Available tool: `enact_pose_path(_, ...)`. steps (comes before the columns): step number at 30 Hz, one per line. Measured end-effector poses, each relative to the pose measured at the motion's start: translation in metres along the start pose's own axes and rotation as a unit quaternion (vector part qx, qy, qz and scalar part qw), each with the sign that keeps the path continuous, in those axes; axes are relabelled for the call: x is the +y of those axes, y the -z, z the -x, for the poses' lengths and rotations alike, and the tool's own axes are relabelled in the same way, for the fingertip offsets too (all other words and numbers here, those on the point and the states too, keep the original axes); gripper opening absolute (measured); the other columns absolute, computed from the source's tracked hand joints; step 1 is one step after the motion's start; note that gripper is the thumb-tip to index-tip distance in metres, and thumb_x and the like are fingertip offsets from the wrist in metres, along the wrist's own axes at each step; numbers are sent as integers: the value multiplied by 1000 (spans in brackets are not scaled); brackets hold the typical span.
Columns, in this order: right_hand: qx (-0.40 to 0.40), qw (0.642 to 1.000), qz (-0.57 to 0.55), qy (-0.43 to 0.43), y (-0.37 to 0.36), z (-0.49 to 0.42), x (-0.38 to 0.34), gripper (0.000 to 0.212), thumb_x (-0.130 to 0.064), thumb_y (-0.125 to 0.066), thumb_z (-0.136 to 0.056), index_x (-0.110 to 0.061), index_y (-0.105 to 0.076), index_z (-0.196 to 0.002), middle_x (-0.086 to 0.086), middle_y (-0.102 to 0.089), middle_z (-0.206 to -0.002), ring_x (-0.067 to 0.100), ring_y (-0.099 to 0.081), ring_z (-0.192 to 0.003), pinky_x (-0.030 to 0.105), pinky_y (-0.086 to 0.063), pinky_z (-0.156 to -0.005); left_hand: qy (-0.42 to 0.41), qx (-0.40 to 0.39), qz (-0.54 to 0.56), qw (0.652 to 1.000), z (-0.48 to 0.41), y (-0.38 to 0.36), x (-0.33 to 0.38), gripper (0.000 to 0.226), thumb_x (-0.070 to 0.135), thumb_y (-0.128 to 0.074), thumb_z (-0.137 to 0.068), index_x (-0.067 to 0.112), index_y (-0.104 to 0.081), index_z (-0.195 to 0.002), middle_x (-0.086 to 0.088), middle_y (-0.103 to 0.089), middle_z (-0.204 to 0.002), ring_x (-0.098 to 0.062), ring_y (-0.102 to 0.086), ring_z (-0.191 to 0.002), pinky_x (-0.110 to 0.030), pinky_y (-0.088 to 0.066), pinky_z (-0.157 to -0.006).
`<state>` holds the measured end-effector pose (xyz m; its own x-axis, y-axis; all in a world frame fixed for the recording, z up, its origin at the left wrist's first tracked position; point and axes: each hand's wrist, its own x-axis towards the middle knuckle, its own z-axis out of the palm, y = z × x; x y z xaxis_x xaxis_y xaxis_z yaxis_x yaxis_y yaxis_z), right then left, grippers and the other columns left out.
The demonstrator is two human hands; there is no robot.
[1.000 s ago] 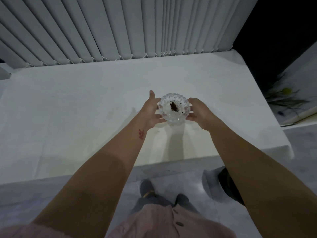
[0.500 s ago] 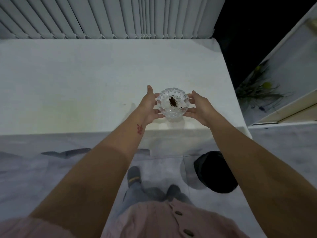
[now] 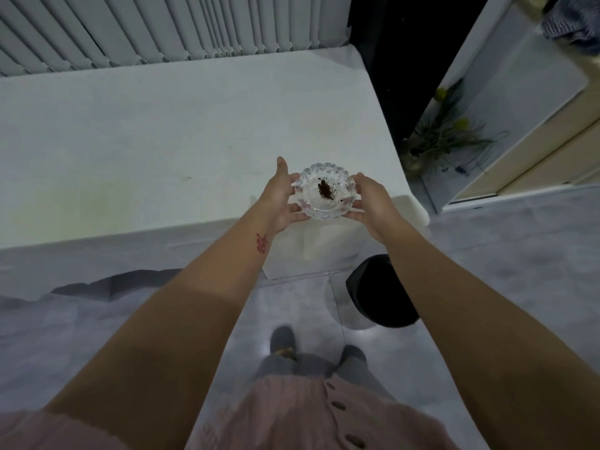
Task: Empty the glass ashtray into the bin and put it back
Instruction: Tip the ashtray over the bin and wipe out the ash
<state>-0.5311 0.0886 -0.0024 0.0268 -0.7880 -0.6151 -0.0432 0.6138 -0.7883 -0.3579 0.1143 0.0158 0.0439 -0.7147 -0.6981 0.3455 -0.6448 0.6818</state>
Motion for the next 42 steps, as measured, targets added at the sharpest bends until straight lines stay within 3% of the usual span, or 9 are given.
enact_pose_path(3,11,1000,-9,7,32,9,7,43,-32,-37,-105,-9,-60,-133,8,-69,-118,28,-67,-105,34,-58,-79,1,-1,-16,1000,5,-30,-17,76,68,-21,-94,17,-42,-146,-10,-43,-150,-38,-52,-127,-54,-47,-104)
enact_pose_path(13,-23,998,53,-2,175,14,36,30,-27,-42,-103,-10,-62,-118,8,-69,-112,25,-66,-101,33,-58,-77,8,37,22,999,23,-162,-107,72,65,-19,-96,15,-48,-139,-11,-54,-138,-36,-60,-114,-52,-49,-101)
enact_pose_path(17,-37,996,87,-3,224,16,58,39,-29,-43,-101,-11,-62,-130,10,-72,-118,27,-69,-102,36,-59,-80,14,48,43,998,25,-202,-142,64,64,-19,-97,17,-54,-123,-5,-62,-106,-32,-61,-104,-50,-48,-102)
enact_pose_path(21,-46,995,92,2,253,16,74,17,-17,-49,-98,-10,-64,-102,8,-68,-96,23,-66,-85,47,-56,-95,19,58,16,998,22,-224,-169,41,46,-35,-101,15,-56,-119,-7,-63,-109,-35,-65,-100,-48,-55,-94)
enact_pose_path(24,-38,996,84,-1,267,15,94,16,-17,-51,-95,-15,-64,-86,14,-69,-101,28,-67,-95,46,-57,-94,17,64,-20,998,14,-233,-190,29,30,-50,-97,13,-58,-120,-7,-66,-105,-34,-67,-91,-46,-58,-88)
enact_pose_path(28,-39,997,69,-10,282,5,137,19,-18,-49,-94,-12,-66,-99,18,-68,-122,33,-67,-111,40,-60,-88,21,73,-31,997,2,-238,-223,29,28,-55,-95,14,-58,-121,-4,-67,-95,-32,-67,-86,-46,-57,-90)
enact_pose_path(32,-50,997,39,-33,294,-12,174,19,-17,-48,-97,-19,-64,-86,11,-69,-111,34,-66,-114,46,-58,-96,25,92,-15,995,-15,-241,-264,10,27,-54,-96,19,-59,-100,-3,-66,-88,-28,-65,-77,-45,-56,-91)
enact_pose_path(36,-53,997,31,-40,307,-43,216,12,-19,-54,-95,-21,-67,-95,14,-70,-122,33,-67,-114,47,-58,-96,38,101,7,994,-45,-244,-305,13,28,-52,-97,23,-57,-86,-3,-64,-88,-28,-63,-80,-45,-53,-91)
enact_pose_path(42,-39,997,42,-54,318,-110,283,14,-19,-52,-96,-17,-66,-97,18,-71,-121,35,-66,-116,47,-58,-95,43,118,6,992,-118,-237,-370,26,24,-56,-92,17,-63,-117,-9,-70,-113,-35,-68,-99,-46,-58,-89)
